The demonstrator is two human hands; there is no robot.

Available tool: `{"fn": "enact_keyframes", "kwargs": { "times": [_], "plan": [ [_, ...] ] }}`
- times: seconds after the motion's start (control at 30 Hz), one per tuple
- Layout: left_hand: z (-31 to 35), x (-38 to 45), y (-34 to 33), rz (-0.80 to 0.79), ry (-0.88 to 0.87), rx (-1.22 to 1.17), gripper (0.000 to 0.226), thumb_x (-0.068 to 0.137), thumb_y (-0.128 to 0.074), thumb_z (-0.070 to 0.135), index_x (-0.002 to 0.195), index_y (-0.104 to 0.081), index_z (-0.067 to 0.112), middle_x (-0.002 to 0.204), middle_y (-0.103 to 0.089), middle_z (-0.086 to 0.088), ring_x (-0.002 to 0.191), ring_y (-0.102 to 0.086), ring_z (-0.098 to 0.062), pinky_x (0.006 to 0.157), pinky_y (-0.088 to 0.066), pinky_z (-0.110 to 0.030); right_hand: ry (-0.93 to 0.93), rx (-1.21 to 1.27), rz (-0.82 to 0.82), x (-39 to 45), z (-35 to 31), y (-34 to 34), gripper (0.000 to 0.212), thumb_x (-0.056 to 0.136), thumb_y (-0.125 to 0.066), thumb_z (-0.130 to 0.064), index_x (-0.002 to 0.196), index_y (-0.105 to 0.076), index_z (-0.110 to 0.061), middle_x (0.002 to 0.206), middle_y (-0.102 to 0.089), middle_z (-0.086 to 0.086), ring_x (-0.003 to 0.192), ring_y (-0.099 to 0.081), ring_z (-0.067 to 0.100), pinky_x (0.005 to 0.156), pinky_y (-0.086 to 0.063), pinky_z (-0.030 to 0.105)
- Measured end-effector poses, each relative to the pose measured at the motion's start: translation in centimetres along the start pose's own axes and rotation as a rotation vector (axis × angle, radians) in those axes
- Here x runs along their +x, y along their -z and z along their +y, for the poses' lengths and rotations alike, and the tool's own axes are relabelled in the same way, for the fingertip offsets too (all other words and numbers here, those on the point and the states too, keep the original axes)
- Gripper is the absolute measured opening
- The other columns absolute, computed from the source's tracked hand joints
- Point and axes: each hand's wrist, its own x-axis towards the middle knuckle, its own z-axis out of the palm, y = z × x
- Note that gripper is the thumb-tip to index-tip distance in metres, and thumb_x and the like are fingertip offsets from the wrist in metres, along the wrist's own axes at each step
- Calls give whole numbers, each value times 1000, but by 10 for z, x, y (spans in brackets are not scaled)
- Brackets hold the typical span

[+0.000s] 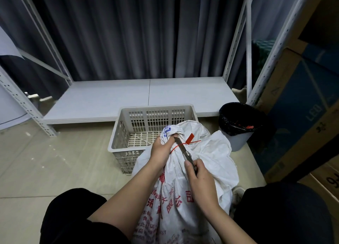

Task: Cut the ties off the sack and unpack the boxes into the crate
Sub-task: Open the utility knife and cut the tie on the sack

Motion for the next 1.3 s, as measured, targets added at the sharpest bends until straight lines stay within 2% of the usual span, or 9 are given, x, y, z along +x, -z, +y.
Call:
{"fn": "enact_keyframes", "kwargs": {
  "times": [0.13,0.27,0.43,0.6,0.67,0.8,1.0,1.13,1.3],
  "plan": [
    [0,0,-1,2,-17,38,24,86,-66,34,102,-68,16,98,-73,-3,95,-68,-21,87,-51,-35,-95,237,-83,10,0,3,41,93,-53,-41,64,-36,-18,58,-37,-7,52,-34,3,53,-30,20],
    [-4,4,-4,14,-25,71,27,85,-65,40,103,-69,20,99,-73,1,97,-67,-18,93,-50,-37,-169,429,-207,14,-1,6,45,96,-50,-38,54,-41,-22,50,-37,-13,48,-34,2,53,-28,21],
    [-6,5,-9,69,-29,76,40,75,-65,49,105,-68,22,100,-72,5,98,-66,-16,97,-49,-39,-338,735,-379,12,-2,9,43,99,-42,-35,61,-30,-21,44,-23,-8,33,-17,5,32,-16,15],
    [-5,6,-10,90,-17,103,29,85,-62,43,107,-68,24,103,-71,6,100,-65,-16,97,-49,-37,-341,759,-400,9,3,5,44,100,-38,-35,61,-27,-18,44,-20,-5,34,-14,6,34,-14,14],
    [-4,6,-11,90,-6,110,35,82,-62,47,107,-68,24,103,-71,6,99,-64,-16,96,-49,-37,-331,775,-385,7,4,3,44,100,-39,-35,61,-27,-18,44,-20,-4,34,-14,6,34,-14,13],
    [-1,4,-14,103,35,129,64,64,-59,65,110,-66,22,106,-70,4,100,-64,-18,96,-50,-39,-304,753,-342,3,8,1,43,100,-39,-35,61,-29,-18,45,-20,-3,35,-15,7,34,-14,14],
    [1,4,-17,82,46,130,68,58,-59,68,109,-67,23,104,-71,5,99,-65,-17,95,-51,-39,-305,701,-310,2,13,3,44,99,-41,-37,60,-29,-20,47,-19,-2,37,-15,8,36,-13,18],
    [0,6,-17,97,61,157,66,63,-59,66,111,-66,21,105,-70,4,99,-65,-18,94,-50,-39,-307,644,-288,-1,14,6,45,98,-42,-40,59,-29,-22,48,-21,-2,39,-17,9,38,-15,20],
    [0,7,-19,130,80,197,76,56,-55,72,110,-64,19,104,-69,2,97,-64,-21,92,-51,-39,-329,643,-277,-4,10,9,46,98,-42,-39,58,-29,-22,47,-22,-3,38,-18,9,38,-20,19]
  ]
}}
